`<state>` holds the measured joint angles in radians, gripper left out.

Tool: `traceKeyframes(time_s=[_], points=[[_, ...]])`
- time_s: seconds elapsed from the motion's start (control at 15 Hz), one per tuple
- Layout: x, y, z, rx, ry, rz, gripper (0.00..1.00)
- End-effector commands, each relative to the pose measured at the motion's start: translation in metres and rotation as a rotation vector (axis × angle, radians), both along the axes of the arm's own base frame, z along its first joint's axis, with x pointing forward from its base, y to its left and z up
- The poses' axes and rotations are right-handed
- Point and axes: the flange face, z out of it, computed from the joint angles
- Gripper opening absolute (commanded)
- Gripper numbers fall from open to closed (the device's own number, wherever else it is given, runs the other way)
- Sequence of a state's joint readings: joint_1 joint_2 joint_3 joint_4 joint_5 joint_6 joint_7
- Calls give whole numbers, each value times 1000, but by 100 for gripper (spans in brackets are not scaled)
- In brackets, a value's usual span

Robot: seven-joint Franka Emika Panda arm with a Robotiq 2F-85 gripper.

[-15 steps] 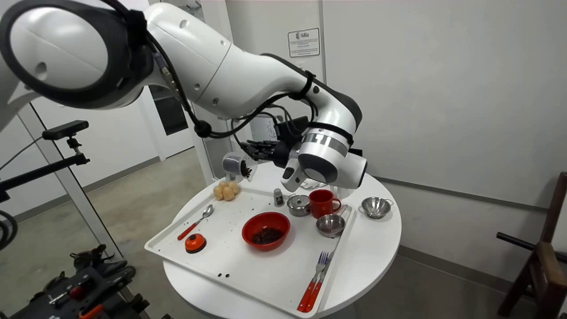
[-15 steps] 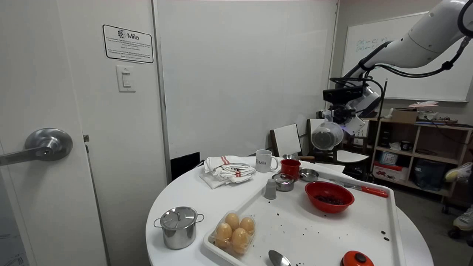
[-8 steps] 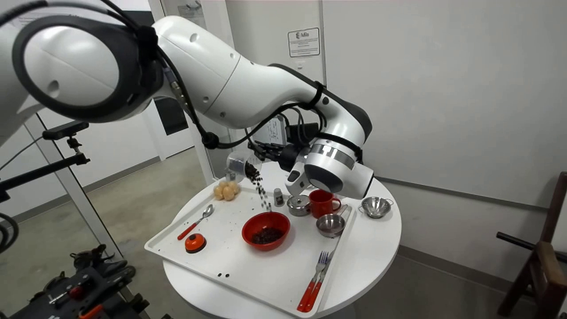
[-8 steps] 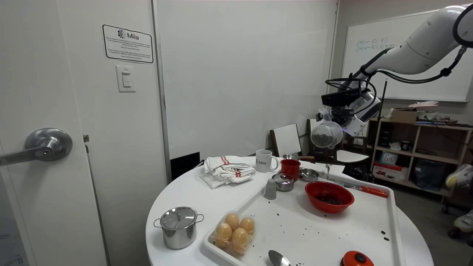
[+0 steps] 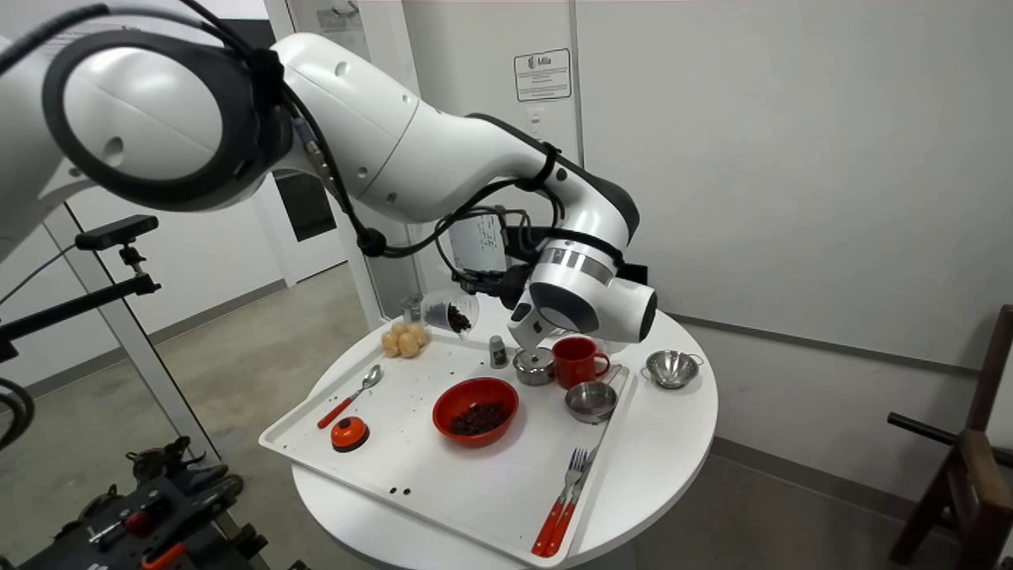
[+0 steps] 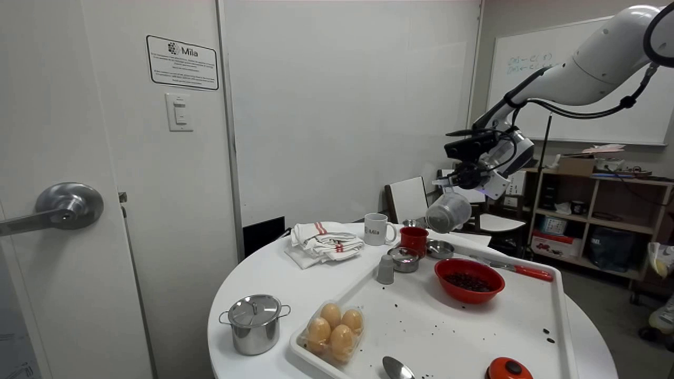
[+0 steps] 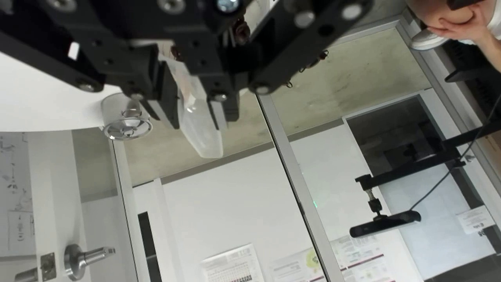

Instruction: Pour some of the things in the jug into the red bowl

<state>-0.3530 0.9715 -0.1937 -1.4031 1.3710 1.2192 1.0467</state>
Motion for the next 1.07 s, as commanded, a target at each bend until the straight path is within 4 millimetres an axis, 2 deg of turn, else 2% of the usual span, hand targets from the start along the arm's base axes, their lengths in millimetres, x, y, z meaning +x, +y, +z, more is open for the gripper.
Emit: traceKeyframes(time_s=[0.0, 0.2, 0.4, 0.67, 1.0], points=[[6, 19, 8, -100, 9, 16, 10], [12, 31, 15, -174, 7, 28, 10], [14, 38, 35, -287, -26, 43, 10], [14, 53, 79, -485, -121, 56, 10], [-2, 97, 129, -711, -265, 104, 10]])
